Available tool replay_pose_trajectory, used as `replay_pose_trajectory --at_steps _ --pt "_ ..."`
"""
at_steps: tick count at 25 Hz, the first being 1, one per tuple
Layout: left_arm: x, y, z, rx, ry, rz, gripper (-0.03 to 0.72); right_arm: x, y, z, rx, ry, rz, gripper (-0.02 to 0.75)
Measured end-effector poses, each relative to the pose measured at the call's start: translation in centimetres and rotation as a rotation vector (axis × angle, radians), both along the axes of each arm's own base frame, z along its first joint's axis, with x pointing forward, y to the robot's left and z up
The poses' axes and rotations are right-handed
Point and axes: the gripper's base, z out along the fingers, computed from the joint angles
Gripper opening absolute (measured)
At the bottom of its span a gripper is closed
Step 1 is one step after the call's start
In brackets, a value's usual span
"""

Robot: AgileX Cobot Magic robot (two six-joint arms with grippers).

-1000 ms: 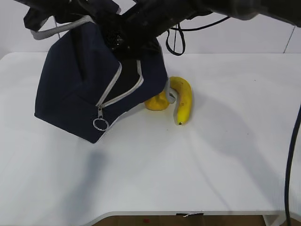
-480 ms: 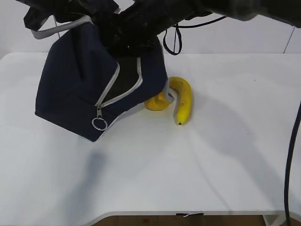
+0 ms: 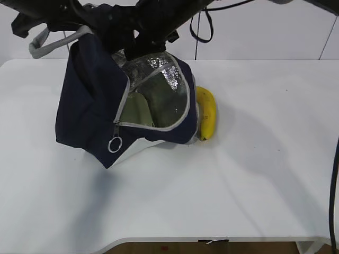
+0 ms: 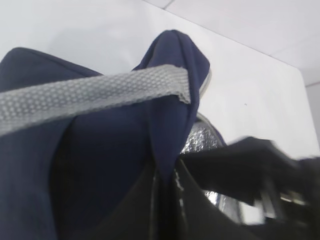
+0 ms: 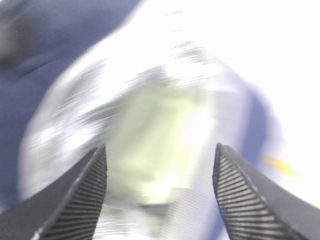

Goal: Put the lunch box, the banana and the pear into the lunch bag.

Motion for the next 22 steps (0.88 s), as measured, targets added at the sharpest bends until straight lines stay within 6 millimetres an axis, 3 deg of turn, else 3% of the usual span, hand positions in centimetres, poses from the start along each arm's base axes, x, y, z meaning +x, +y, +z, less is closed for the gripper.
replay_pose_trajectory --at_steps 5,11,17,22 --pt "0.5 2.1 -0.3 0.060 0.003 0.035 -0.003 -0.3 -1.9 3.0 -0.205 -0.063 -0.011 0.527" --pt "0.5 2.8 -0.7 0.166 -0.003 0.020 -0.004 0.4 -4.7 5.7 -0.330 -0.113 -0.243 0.524" --pt "0.5 3.2 -0.9 0.242 -0.010 0.006 -0.004 1.0 -8.4 5.4 -0.432 -0.085 -0.376 0.522" --pt "0.5 3.5 -1.1 0.305 -0.019 -0.003 -0.004 1.5 -11.0 2.3 -0.530 0.010 -0.412 0.522"
